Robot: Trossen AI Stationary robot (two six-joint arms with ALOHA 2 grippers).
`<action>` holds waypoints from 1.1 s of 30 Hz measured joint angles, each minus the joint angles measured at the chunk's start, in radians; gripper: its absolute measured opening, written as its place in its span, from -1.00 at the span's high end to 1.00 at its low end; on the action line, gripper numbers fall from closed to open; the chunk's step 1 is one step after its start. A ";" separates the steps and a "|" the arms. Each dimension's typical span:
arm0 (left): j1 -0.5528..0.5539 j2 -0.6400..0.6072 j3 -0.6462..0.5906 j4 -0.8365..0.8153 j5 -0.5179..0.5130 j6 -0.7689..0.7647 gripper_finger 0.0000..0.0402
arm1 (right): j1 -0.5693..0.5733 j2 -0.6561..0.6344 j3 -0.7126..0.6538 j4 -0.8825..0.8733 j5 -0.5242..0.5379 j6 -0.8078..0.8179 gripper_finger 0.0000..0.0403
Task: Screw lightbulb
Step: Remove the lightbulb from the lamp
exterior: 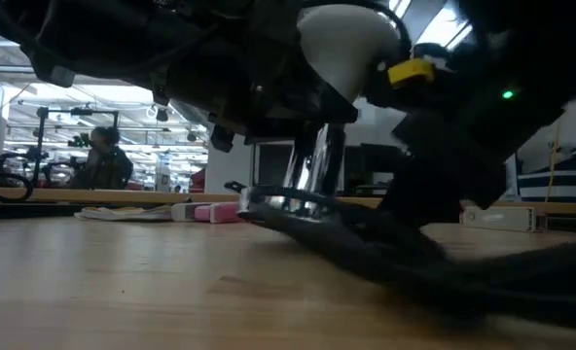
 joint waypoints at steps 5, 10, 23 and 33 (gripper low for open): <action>0.004 -0.002 0.002 -0.043 -0.010 0.003 0.31 | 0.043 0.000 0.000 0.083 -0.004 0.008 0.98; 0.011 -0.002 0.002 -0.050 -0.009 0.002 0.31 | 0.068 0.000 0.002 0.174 0.023 0.029 0.98; 0.026 0.000 0.001 -0.056 0.002 0.000 0.31 | 0.072 -0.036 0.008 0.086 0.108 -0.015 0.98; -0.024 0.003 -0.001 -0.014 0.035 0.002 0.31 | 0.032 -0.149 0.008 -0.248 0.258 0.021 0.98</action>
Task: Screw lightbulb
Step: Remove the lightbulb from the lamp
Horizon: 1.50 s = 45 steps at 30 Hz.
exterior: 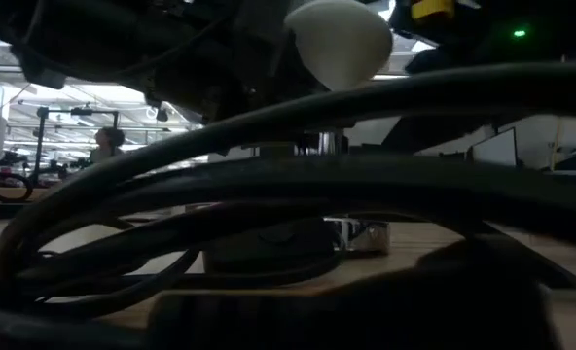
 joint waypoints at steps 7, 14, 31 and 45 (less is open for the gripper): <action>-0.018 0.001 -0.004 0.004 -0.025 -0.001 0.31 | -0.051 0.046 0.003 0.161 -0.038 -0.102 0.98; -0.015 0.001 -0.004 0.007 -0.019 -0.004 0.31 | -0.049 0.057 0.004 0.189 -0.089 -0.183 0.98; -0.018 -0.003 0.004 -0.035 -0.003 -0.041 0.31 | 0.021 -0.065 -0.001 -0.248 -0.182 -0.066 0.98; -0.018 -0.003 0.003 -0.039 -0.009 -0.043 0.31 | 0.231 -0.625 -0.001 -0.636 0.038 -0.105 0.97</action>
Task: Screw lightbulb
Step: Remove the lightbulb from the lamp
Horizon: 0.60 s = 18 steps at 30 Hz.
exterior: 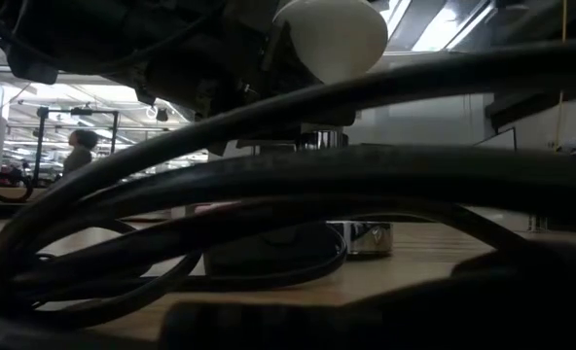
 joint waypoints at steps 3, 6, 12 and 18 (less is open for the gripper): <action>0.000 0.000 0.000 -0.001 -0.001 0.000 0.31 | 0.029 -0.123 0.000 -0.015 0.000 -0.026 0.97; 0.000 0.000 0.000 -0.001 -0.002 0.000 0.31 | 0.030 -0.204 0.000 -0.015 0.000 -0.027 0.96; 0.000 0.000 -0.001 -0.001 -0.002 0.000 0.31 | 0.029 -0.222 0.000 -0.058 -0.008 -0.093 0.92; 0.000 0.000 -0.001 0.000 -0.002 0.000 0.31 | 0.031 -0.183 -0.165 0.068 -0.035 -0.130 0.98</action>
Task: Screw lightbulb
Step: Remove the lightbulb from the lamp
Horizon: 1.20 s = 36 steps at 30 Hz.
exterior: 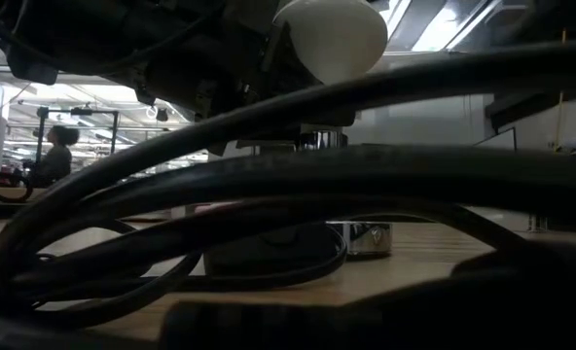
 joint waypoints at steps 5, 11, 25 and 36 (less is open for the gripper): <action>0.000 0.001 -0.001 0.008 0.000 0.000 0.31 | -0.001 0.004 -0.327 0.566 0.009 -0.001 0.97; 0.000 0.003 -0.002 0.042 0.000 -0.001 0.31 | -0.072 0.158 -0.642 1.428 0.042 -0.001 0.98; 0.004 0.003 -0.002 0.057 0.005 -0.003 0.31 | -0.301 0.697 -0.423 1.575 -0.272 -0.024 0.98; 0.007 0.003 -0.001 0.050 0.005 0.008 0.31 | -0.396 0.891 -0.250 1.576 -0.395 -0.042 0.98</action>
